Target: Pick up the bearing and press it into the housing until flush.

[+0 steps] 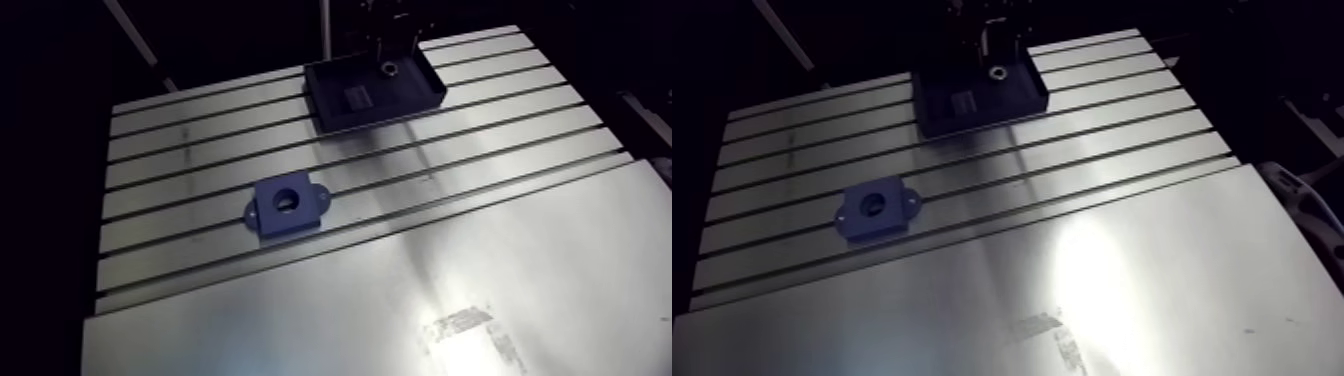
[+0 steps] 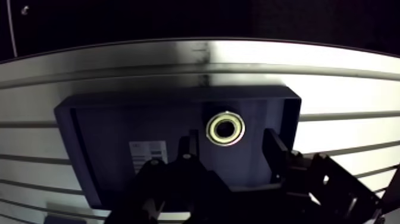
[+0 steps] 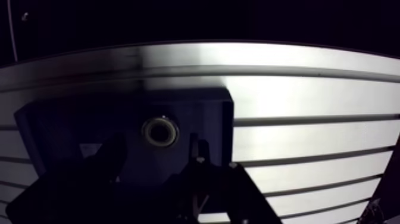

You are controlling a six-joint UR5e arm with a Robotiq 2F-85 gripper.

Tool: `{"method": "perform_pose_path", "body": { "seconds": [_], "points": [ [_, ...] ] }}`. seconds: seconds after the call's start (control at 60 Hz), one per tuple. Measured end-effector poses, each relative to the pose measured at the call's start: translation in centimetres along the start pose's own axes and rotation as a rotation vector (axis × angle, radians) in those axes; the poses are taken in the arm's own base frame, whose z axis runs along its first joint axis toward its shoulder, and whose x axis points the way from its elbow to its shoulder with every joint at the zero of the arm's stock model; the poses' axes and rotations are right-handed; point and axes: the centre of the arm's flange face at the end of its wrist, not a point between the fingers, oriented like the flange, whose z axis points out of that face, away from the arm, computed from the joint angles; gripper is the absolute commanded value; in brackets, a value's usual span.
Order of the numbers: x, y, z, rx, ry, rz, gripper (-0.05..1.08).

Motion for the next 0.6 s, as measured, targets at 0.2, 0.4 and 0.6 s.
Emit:
{"method": "perform_pose_path", "body": {
  "seconds": [0.2, 0.4, 0.6],
  "points": [
    [-0.16, 0.16, 0.41, 0.001, 0.000, 0.002, 0.36],
    [-0.20, 0.24, 0.58, 0.001, -0.001, 0.004, 0.36],
    [-0.17, 0.27, 0.82, 0.002, -0.004, 0.005, 0.36]
  ]
}}
